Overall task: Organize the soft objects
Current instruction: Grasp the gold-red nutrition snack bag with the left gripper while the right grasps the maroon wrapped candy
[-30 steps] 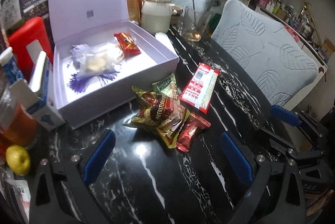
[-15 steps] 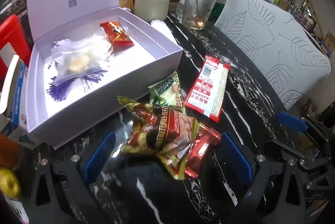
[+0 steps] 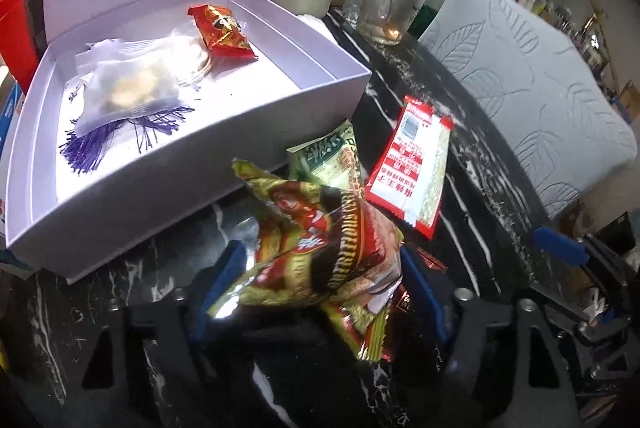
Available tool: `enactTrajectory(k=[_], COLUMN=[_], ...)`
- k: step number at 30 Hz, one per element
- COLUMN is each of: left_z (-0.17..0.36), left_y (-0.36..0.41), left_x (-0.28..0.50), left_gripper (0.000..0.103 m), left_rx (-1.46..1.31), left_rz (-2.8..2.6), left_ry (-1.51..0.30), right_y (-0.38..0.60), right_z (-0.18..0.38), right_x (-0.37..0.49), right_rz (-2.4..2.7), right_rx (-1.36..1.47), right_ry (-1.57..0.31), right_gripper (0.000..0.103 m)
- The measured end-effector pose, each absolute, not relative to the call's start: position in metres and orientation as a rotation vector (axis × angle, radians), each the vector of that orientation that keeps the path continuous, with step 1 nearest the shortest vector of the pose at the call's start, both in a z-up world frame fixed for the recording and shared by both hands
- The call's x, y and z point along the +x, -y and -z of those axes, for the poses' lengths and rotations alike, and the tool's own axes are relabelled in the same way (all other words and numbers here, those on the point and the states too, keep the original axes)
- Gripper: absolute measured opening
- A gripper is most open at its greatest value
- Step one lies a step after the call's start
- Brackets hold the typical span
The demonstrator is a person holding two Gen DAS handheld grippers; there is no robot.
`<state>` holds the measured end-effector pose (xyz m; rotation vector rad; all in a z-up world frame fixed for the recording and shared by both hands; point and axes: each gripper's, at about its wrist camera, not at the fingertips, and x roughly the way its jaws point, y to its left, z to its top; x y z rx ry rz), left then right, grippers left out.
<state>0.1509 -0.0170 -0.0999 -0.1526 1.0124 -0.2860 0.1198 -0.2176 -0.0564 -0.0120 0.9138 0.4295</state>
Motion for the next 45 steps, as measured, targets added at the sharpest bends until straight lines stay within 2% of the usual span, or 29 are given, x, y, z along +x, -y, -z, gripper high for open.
enactTrajectory(k=[3,23,25,29,33,39,41,42,44,45], left_z=[0.097,0.084,0.084,0.081,0.083,0.089,0.090,0.090,0.091,0.092], left_y=[0.015,-0.052,-0.056,-0.061,-0.062,-0.067,-0.066,-0.067,-0.068,-0.069], left_x=[0.146,0.073,0.067,0.055,0.052,0.053,0.054,0.054,0.054,0.055], left_gripper=[0.068,0.068,0.068,0.068,0.068,0.068,0.068,0.068,0.068,0.068], left_rx=[-0.153,-0.253,-0.273,-0.294,-0.304,-0.345,-0.338,-0.338,-0.343,-0.349], left_rz=[0.283,0.119,0.110,0.106,0.116,0.117,0.113,0.110,0.113,0.115], left_ry=[-0.994,-0.962,-0.966,-0.958,-0.968,-0.976,-0.977,-0.977,-0.981,-0.985], right_y=[0.216,0.175,0.163,0.147,0.133,0.113,0.111,0.112,0.111,0.111], right_z=[0.057,0.071,0.077,0.082,0.087,0.098,0.100,0.100,0.097,0.096], right_x=[0.120,0.118,0.121,0.124,0.129,0.137,0.137,0.136,0.132,0.130], right_rz=[-0.424,-0.518,-0.535,-0.558,-0.591,-0.587,-0.580,-0.587,-0.600,-0.605], right_rx=[-0.012,-0.061,-0.099,-0.159,-0.203,-0.307,-0.327,-0.325,-0.328,-0.330], right_ry=[-0.919,-0.958,-0.969,-0.971,-0.993,-1.006,-0.985,-0.979,-0.965,-0.962], right_gripper=[0.078,0.078,0.084,0.088,0.098,0.098,0.096,0.092,0.079,0.068])
